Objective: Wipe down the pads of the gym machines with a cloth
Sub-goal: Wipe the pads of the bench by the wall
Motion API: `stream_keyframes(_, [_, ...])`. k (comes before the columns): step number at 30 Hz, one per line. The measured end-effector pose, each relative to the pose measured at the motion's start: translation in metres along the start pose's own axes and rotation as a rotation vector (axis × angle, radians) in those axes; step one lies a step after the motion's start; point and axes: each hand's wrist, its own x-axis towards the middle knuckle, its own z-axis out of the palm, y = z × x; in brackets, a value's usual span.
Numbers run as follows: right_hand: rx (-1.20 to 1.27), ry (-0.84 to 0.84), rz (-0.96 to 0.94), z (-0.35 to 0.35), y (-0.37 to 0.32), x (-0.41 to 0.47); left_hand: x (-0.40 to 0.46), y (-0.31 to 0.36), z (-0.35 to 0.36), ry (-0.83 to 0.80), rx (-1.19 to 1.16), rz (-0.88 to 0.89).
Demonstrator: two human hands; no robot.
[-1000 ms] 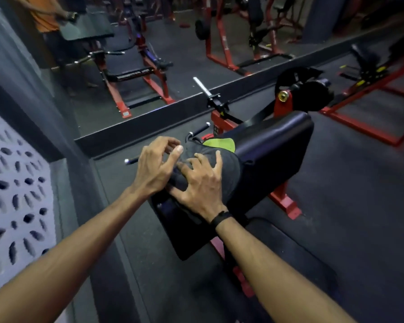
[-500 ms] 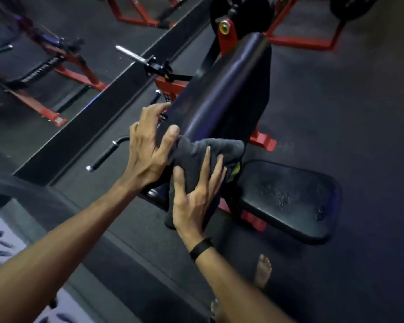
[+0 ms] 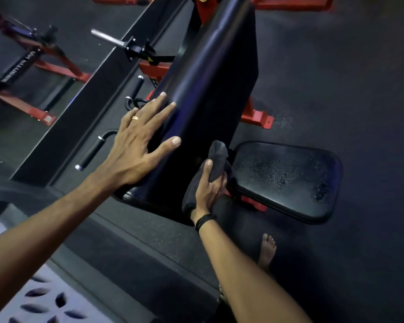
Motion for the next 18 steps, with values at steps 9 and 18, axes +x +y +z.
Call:
stream_keyframes(9, [-0.054,0.019,0.019,-0.014,0.004,-0.018,0.000,0.002,0.000,-0.029,0.020,-0.039])
stream_keyframes(18, [-0.137,0.024,0.173,-0.017,0.008,0.008,0.000,0.004,-0.001,-0.019,0.034,-0.048])
